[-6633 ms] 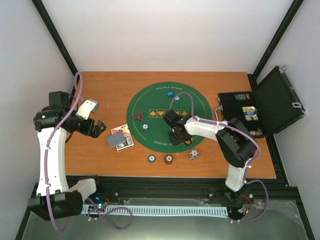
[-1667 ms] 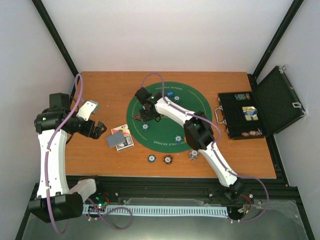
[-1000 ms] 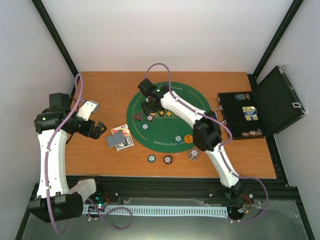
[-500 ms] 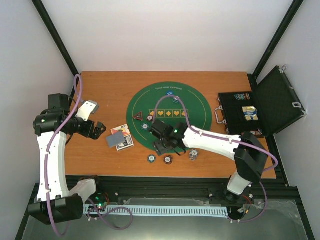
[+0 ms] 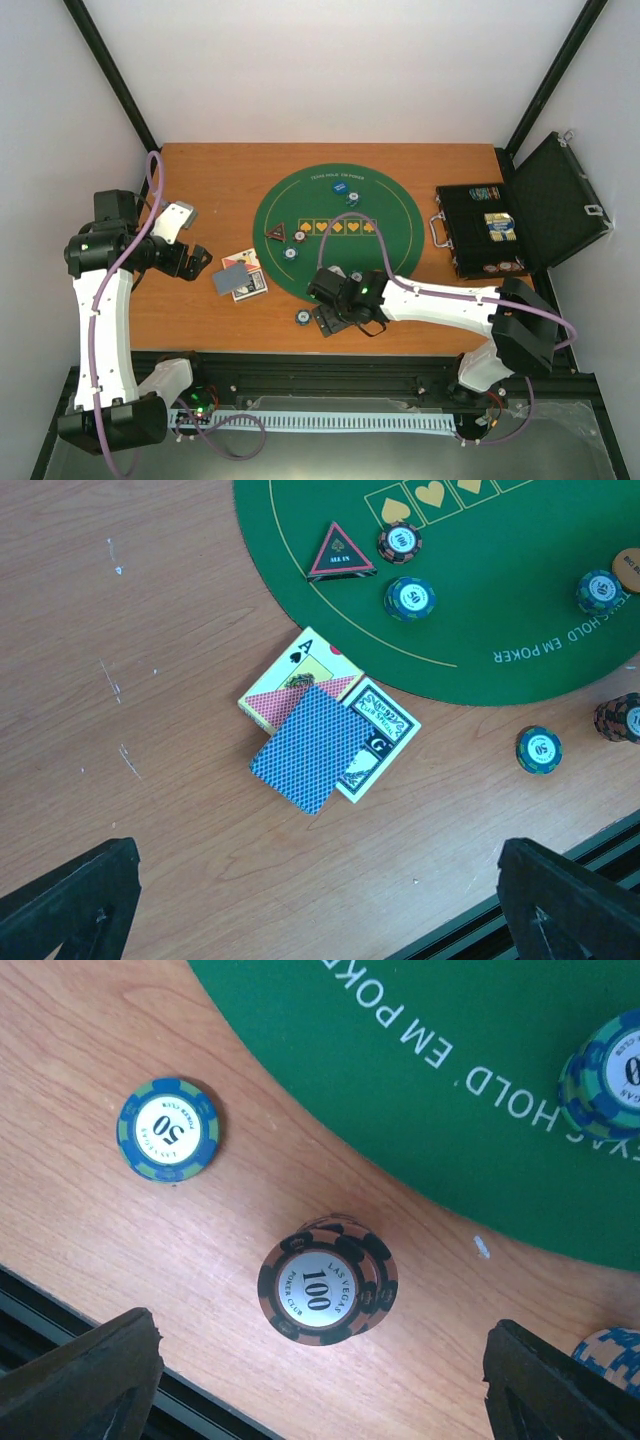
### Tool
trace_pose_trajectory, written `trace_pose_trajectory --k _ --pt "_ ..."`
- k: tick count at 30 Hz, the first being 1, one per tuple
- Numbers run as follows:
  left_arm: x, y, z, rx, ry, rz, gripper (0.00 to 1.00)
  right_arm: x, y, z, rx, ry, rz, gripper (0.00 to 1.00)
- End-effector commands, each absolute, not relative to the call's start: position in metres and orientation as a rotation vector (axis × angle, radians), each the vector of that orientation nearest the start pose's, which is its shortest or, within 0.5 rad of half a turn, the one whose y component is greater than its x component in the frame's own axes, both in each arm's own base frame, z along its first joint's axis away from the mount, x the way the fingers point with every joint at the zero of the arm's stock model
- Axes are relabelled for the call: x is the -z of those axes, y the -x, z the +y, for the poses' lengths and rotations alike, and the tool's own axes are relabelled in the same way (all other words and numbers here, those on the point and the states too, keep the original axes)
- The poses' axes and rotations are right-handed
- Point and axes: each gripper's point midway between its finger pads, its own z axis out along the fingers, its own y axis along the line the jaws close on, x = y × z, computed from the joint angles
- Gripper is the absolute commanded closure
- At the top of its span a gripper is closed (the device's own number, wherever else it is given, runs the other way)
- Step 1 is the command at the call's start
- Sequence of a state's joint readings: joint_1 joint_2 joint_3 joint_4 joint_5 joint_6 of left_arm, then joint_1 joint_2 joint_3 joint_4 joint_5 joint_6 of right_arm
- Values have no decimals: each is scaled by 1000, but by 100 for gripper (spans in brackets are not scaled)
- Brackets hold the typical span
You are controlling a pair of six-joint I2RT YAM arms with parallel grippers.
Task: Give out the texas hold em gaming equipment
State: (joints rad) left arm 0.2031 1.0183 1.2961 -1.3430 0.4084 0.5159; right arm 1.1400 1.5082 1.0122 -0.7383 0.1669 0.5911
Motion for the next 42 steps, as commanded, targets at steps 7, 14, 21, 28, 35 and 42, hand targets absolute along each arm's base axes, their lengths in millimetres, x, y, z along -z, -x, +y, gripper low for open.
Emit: trace_pose_trajectory --k 7,14,21,28,35,42 --pt "-266 -219 -24 249 -521 2451 0 -59 -166 295 -149 727 2714 17" --pt "-266 -219 -23 242 -522 2454 0 -45 -169 294 -101 735 2731 23" --pt "-266 -219 -24 244 -525 2450 0 -41 -168 290 -92 739 2739 29" --pt "-266 -219 -24 244 -529 2446 0 -39 -171 287 -74 736 2746 36" --pt "-267 -219 -24 240 -531 2445 0 -37 -172 287 -78 735 2752 42" --pt "-268 -220 -23 237 -530 2443 0 -33 -169 287 -79 749 2762 49"
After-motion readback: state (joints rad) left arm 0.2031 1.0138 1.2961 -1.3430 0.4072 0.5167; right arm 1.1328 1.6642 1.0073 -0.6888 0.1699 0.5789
